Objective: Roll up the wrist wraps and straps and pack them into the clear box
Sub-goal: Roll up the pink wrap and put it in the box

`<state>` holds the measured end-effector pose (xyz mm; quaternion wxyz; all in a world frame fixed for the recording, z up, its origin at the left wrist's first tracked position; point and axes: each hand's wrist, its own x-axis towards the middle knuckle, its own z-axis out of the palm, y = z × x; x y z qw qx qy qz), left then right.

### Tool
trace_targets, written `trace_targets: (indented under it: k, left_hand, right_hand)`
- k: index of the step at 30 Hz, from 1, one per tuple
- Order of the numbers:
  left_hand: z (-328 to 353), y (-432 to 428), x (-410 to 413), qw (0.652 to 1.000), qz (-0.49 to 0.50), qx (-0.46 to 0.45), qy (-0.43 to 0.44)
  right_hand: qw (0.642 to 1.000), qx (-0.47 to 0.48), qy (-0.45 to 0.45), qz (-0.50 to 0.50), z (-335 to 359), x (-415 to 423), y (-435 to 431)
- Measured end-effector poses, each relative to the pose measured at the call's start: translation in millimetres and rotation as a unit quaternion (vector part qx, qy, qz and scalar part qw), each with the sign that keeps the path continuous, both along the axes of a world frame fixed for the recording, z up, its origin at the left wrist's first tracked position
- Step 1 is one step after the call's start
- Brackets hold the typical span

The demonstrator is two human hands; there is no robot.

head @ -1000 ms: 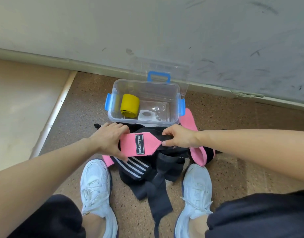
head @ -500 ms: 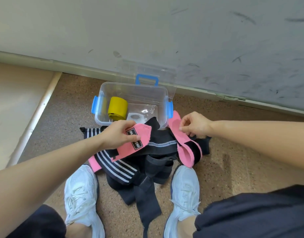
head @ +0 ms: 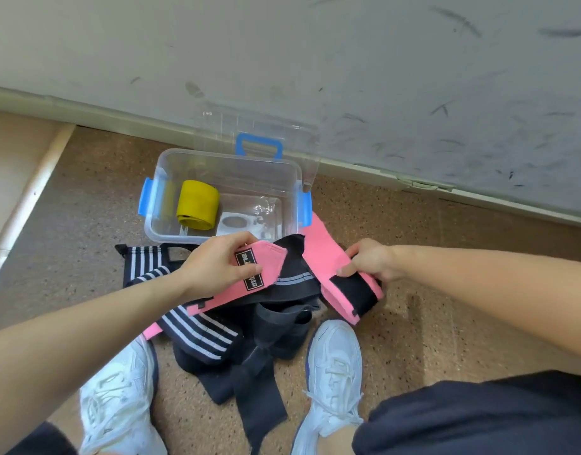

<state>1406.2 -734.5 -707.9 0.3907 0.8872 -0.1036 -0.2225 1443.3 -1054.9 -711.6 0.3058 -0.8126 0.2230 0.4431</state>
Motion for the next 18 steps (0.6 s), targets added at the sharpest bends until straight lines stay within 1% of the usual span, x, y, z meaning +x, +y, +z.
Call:
trace_targets:
  k: [2,6,9,11,13,15,18]
  left_hand:
    - [3,-2,0,1.000,0.015,-0.004,-0.005]
    - [16,-8,1,0.997,0.062,-0.046,-0.012]
    - [36,-10,4,0.990,0.088,-0.108,-0.006]
    - [58,-9,7,0.988,0.074,-0.139,-0.003]
    - [87,-6,12,0.988,0.045,-0.151,-0.002]
    - [121,0,20,0.988,0.040,-0.151,-0.007]
    - [173,9,32,0.986,0.060,-0.152,-0.016]
  right_hand:
    - [0.999,0.002,-0.029,0.014,28,16,-4]
    - [0.993,0.055,-0.105,-0.015,89,40,-17]
    - [0.982,0.057,-0.173,0.054,129,44,-20]
    - [0.968,0.044,-0.226,0.105,149,42,-20]
    - [0.956,0.051,-0.263,0.120,166,42,-17]
    - [0.948,0.065,-0.278,0.143,187,44,-8]
    - [0.938,0.117,-0.275,0.179,229,46,9]
